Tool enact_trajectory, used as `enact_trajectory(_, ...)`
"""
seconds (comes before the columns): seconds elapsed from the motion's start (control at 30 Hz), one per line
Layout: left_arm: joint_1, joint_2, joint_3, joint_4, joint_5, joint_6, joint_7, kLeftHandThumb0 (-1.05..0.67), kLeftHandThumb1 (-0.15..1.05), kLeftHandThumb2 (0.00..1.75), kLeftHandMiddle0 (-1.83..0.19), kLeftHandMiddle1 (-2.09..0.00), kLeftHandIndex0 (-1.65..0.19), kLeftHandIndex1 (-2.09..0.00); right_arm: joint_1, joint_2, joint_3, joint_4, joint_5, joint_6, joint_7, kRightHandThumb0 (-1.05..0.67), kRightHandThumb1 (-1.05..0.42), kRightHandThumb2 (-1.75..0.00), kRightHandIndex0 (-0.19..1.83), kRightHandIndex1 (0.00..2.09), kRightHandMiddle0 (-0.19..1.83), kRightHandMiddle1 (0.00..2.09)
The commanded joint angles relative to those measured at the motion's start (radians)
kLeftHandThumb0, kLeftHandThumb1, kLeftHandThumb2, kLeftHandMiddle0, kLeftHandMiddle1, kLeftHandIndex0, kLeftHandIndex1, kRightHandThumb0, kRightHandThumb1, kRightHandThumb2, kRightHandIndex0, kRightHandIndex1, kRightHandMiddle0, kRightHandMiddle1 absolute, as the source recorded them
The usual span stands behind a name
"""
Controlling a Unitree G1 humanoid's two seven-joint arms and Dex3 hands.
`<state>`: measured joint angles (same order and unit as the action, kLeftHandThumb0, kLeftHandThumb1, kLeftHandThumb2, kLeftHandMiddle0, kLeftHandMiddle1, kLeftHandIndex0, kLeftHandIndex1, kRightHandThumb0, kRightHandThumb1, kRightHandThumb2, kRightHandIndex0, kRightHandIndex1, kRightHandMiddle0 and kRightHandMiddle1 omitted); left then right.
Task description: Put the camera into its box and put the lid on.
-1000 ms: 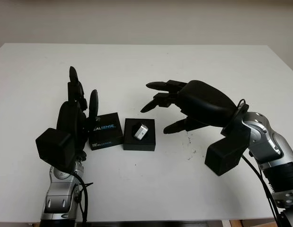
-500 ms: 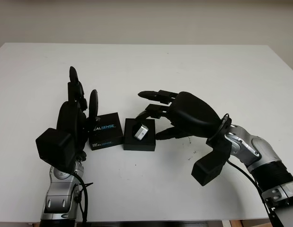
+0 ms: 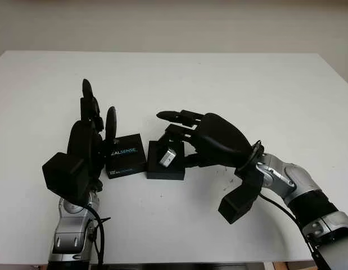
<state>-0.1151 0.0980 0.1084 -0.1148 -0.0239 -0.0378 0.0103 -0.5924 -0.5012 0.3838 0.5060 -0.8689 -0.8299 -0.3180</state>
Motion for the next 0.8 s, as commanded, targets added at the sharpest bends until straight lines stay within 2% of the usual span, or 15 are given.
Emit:
enact_trajectory(0.0, -0.001, -0.004, -0.001, -0.002, 0.003, -0.008, 0.002, -0.72, 1.05, 0.58, 0.19, 0.0, 0.19, 0.0, -0.019, -0.01, 0.006, 0.007, -0.001, -0.01, -0.01, -0.42, -0.85, -0.05, 0.37, 0.23, 0.3, 1.02)
enact_trajectory(0.13, 0.0, -0.003, -0.003, -0.004, 0.003, -0.007, 0.001, -0.72, 1.05, 0.59, 0.19, 0.0, 0.19, 0.0, -0.024, -0.017, 0.013, 0.007, -0.015, -0.011, -0.018, -0.42, -0.85, -0.06, 0.38, 0.24, 0.33, 1.02)
enact_trajectory(0.23, 0.002, -0.004, -0.003, -0.008, 0.003, -0.005, 0.0, -0.72, 1.05, 0.59, 0.19, 0.0, 0.19, 0.0, -0.032, -0.023, 0.029, 0.003, -0.073, 0.0, -0.068, -0.43, -0.86, -0.06, 0.4, 0.26, 0.42, 1.03)
enact_trajectory(0.5, 0.007, -0.003, -0.003, -0.011, 0.006, -0.002, 0.002, -0.72, 1.05, 0.59, 0.19, 0.0, 0.19, 0.0, -0.073, -0.06, 0.135, -0.01, -0.347, 0.128, -0.339, -0.42, -0.84, -0.05, 0.52, 0.35, 0.58, 0.98)
enact_trajectory(0.77, 0.009, -0.006, -0.002, -0.012, 0.005, -0.006, 0.005, -0.72, 1.05, 0.58, 0.19, 0.0, 0.19, 0.0, -0.102, -0.069, 0.208, 0.02, -0.406, 0.196, -0.433, -0.43, -0.83, -0.05, 0.57, 0.39, 0.67, 1.02)
